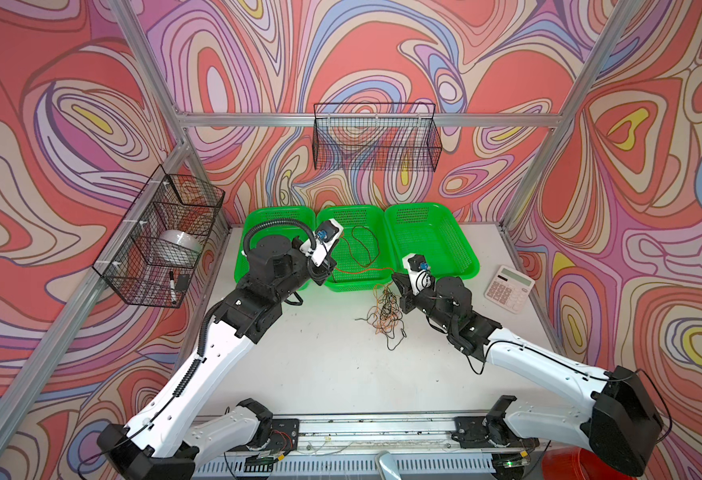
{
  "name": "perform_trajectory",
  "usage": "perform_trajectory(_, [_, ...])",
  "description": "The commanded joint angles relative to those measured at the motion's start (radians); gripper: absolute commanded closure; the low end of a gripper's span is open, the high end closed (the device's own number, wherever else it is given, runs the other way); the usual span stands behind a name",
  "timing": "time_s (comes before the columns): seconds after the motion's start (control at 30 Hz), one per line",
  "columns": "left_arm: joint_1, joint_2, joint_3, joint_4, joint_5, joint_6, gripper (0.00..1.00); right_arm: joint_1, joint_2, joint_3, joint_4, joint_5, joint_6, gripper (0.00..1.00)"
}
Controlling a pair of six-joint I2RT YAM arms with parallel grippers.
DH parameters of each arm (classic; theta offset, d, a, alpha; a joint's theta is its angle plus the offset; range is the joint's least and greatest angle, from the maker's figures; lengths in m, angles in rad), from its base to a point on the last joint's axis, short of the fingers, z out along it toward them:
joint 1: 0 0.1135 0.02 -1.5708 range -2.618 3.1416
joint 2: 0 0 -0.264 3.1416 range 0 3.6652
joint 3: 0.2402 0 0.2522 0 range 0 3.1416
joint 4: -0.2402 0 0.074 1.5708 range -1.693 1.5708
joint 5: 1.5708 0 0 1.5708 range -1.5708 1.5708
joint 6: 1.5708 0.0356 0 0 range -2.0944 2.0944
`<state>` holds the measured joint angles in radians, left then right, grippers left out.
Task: Untangle the cables
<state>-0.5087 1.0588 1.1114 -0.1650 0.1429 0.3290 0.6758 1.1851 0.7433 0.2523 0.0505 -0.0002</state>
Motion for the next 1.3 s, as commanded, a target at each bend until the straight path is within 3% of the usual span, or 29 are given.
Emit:
perform_trajectory(0.0, [0.017, -0.061, -0.152, 0.152, 0.080, -0.108, 0.81, -0.001, -0.032, 0.020, -0.085, 0.011, -0.038, 1.00])
perform_trajectory(0.07, [0.021, -0.094, -0.243, 0.202, 0.088, -0.129, 0.55, -0.004, -0.032, 0.035, -0.127, 0.011, -0.042, 1.00])
perform_trajectory(0.13, [0.021, -0.121, -0.307, 0.233, 0.091, -0.133, 0.37, -0.007, -0.024, 0.052, -0.172, 0.013, -0.042, 1.00])
perform_trajectory(0.3, [0.021, -0.156, -0.370, 0.222, 0.075, -0.112, 0.22, -0.008, 0.013, 0.094, -0.255, 0.011, -0.026, 1.00])
perform_trajectory(0.37, [0.021, -0.156, -0.371, 0.202, 0.052, -0.107, 0.00, -0.009, 0.025, 0.104, -0.265, 0.023, -0.020, 1.00])
perform_trajectory(0.5, [0.019, -0.162, -0.372, 0.190, 0.102, -0.088, 0.01, -0.009, 0.040, 0.115, -0.272, 0.024, -0.021, 1.00])
perform_trajectory(0.67, [-0.050, -0.090, -0.305, 0.166, 0.217, -0.034, 0.15, -0.009, 0.055, 0.123, -0.270, 0.001, -0.033, 1.00])
perform_trajectory(0.83, [-0.137, 0.087, -0.160, 0.103, 0.158, 0.105, 0.29, -0.009, 0.051, 0.112, -0.255, -0.019, -0.054, 1.00])
perform_trajectory(0.93, [-0.145, 0.166, -0.088, 0.085, 0.110, 0.163, 0.30, -0.009, 0.034, 0.091, -0.230, -0.039, -0.063, 1.00])
perform_trajectory(1.13, [-0.151, 0.281, 0.000, 0.060, 0.121, 0.276, 0.34, -0.009, 0.002, 0.061, -0.194, -0.086, -0.081, 1.00])
perform_trajectory(1.27, [-0.153, 0.328, 0.020, 0.072, 0.148, 0.296, 0.58, -0.009, -0.008, 0.054, -0.190, -0.067, -0.089, 1.00])
